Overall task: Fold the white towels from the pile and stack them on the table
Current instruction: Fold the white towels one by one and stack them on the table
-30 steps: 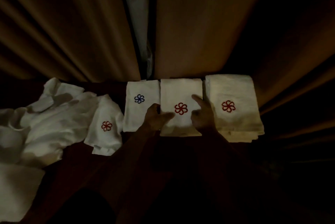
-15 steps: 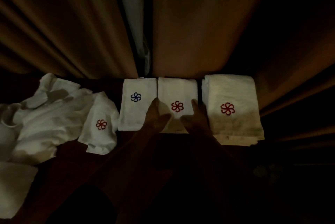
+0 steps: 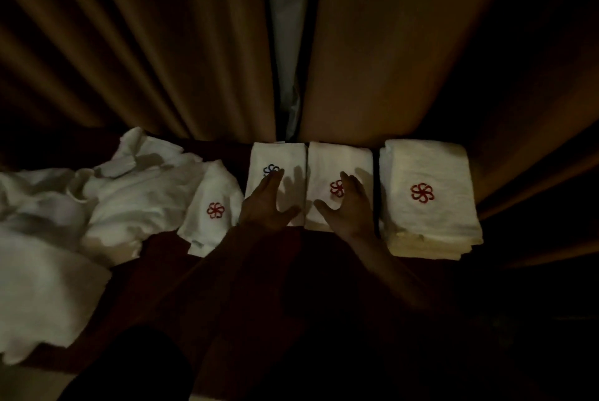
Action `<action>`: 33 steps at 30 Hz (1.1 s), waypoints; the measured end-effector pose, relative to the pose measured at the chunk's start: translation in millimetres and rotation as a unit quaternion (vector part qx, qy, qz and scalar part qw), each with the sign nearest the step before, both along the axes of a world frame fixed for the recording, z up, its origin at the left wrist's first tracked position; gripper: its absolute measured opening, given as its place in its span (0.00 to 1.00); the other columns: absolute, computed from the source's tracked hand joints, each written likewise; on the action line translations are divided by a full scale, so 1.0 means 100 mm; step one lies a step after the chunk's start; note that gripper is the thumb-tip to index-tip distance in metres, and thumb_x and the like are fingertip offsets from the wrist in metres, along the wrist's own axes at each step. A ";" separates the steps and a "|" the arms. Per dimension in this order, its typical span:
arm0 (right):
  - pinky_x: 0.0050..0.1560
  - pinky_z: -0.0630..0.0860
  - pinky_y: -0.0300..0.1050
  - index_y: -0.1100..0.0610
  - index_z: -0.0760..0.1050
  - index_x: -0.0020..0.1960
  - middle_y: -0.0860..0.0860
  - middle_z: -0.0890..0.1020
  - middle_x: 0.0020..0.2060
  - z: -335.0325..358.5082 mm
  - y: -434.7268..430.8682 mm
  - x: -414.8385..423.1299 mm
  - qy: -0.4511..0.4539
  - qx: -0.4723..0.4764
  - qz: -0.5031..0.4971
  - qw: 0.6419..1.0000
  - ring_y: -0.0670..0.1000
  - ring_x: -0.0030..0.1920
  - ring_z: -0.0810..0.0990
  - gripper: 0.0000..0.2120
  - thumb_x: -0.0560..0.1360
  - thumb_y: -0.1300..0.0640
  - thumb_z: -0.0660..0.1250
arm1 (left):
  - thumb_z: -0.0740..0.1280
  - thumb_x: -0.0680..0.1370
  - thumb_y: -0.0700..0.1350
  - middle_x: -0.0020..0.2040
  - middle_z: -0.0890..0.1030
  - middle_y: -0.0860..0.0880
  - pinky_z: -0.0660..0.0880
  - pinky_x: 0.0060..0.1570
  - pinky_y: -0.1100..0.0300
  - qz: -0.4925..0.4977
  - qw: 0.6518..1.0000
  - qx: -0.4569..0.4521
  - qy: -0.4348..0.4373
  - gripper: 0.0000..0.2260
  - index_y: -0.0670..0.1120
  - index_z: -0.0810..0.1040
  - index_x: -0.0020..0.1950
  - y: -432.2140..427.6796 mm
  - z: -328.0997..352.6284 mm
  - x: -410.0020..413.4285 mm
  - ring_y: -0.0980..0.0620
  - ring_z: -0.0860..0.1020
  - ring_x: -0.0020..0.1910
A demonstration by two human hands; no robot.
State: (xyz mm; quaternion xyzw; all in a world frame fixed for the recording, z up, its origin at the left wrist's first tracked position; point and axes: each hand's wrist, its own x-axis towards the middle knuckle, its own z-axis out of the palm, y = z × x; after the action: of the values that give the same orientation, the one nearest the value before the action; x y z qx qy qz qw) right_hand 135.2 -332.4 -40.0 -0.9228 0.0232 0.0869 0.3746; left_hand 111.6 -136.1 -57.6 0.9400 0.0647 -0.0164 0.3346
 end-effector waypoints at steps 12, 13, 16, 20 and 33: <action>0.73 0.65 0.54 0.54 0.57 0.80 0.54 0.63 0.77 0.07 1.43 -0.47 0.003 -0.025 0.174 0.984 0.55 0.77 0.61 0.43 0.73 0.42 0.73 | 0.68 0.68 0.68 0.76 0.68 0.44 0.68 0.70 0.49 0.076 0.996 0.034 0.019 0.45 0.45 0.64 0.78 1.52 0.01 -0.94 0.47 0.68 0.74; 0.72 0.67 0.55 0.54 0.58 0.79 0.55 0.65 0.76 0.05 1.54 -0.53 0.012 -0.030 0.188 0.982 0.55 0.76 0.63 0.42 0.73 0.43 0.73 | 0.70 0.69 0.66 0.74 0.70 0.44 0.69 0.69 0.49 0.079 0.996 0.033 0.024 0.43 0.44 0.65 0.77 1.62 -0.04 -1.02 0.46 0.69 0.72; 0.69 0.70 0.55 0.55 0.59 0.79 0.55 0.66 0.75 -0.10 1.79 -0.72 0.032 -0.045 0.221 0.974 0.56 0.74 0.66 0.42 0.72 0.45 0.74 | 0.73 0.69 0.61 0.70 0.74 0.43 0.70 0.65 0.53 0.082 0.995 0.023 0.057 0.39 0.44 0.69 0.74 1.88 -0.22 -1.18 0.45 0.74 0.67; 0.69 0.71 0.57 0.52 0.63 0.77 0.56 0.67 0.74 -0.32 1.98 -0.91 0.058 -0.082 0.230 0.968 0.57 0.73 0.67 0.37 0.73 0.46 0.73 | 0.65 0.68 0.65 0.71 0.73 0.40 0.68 0.69 0.51 0.039 0.996 0.020 0.081 0.41 0.40 0.69 0.74 2.07 -0.50 -1.27 0.41 0.72 0.70; 0.69 0.70 0.51 0.51 0.79 0.65 0.54 0.73 0.69 -0.55 2.15 -1.04 0.134 -0.165 0.249 0.945 0.56 0.69 0.72 0.16 0.78 0.53 0.64 | 0.63 0.73 0.56 0.79 0.59 0.44 0.66 0.69 0.40 -0.064 0.986 0.074 0.131 0.21 0.56 0.78 0.65 2.07 -0.62 -1.22 0.42 0.63 0.75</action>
State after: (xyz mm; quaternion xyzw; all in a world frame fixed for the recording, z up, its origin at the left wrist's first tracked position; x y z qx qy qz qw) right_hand 31.3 -117.7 -95.5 -0.9281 -0.1429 0.2951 0.1766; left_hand -9.9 71.1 -119.3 0.9542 0.0484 -0.1564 0.2506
